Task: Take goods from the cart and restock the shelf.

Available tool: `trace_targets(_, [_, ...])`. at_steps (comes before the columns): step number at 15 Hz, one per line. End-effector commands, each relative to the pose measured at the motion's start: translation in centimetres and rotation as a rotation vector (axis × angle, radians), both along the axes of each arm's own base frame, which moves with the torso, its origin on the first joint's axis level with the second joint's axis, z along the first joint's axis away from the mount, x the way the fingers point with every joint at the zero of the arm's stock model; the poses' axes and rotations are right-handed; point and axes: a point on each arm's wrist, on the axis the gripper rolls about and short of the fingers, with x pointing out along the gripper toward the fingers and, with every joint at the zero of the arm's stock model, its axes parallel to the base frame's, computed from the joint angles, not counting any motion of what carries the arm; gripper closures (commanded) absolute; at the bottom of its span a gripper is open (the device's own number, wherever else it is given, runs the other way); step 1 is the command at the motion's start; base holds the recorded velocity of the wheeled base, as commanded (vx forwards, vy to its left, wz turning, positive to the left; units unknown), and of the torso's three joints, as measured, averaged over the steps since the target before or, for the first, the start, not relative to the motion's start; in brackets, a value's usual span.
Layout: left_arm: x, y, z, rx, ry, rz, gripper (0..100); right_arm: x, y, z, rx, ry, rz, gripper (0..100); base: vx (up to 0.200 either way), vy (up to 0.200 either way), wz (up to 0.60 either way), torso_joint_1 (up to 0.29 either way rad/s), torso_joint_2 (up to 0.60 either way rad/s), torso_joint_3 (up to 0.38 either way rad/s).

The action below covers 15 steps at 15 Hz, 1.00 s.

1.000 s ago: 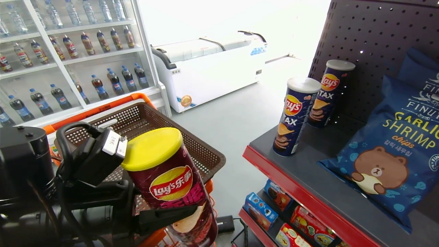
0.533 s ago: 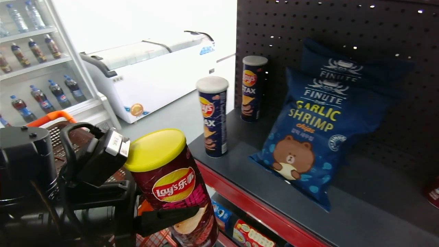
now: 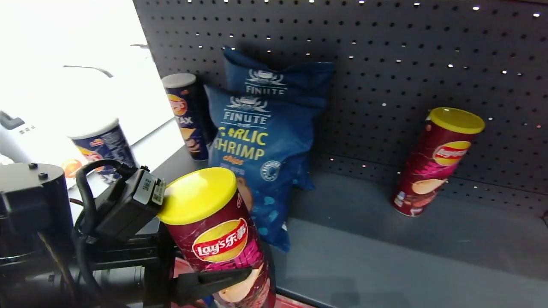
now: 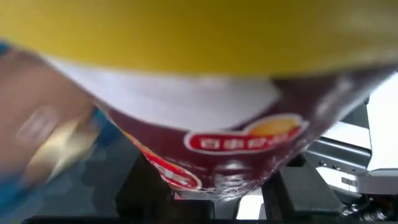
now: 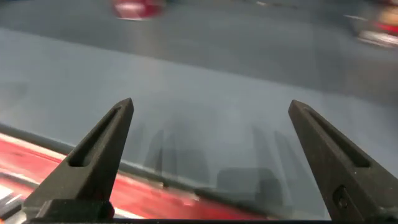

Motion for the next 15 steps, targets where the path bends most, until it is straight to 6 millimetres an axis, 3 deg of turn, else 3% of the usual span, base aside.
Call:
trace_targets(1, [0.01,0.03,0.01,0.000,-0.001,0.001,100,0.01,0.00,0.01,0.000,0.001,0.000,0,0.000,0.000,-0.60,0.002,0.00,0.002])
trace_targets(15, [-0.02,0.19,-0.31,0.006,0.009,0.009,100,0.01,0.00,0.01,0.000,0.001,0.000,0,0.000,0.000,-0.09,-0.001,0.00,0.001])
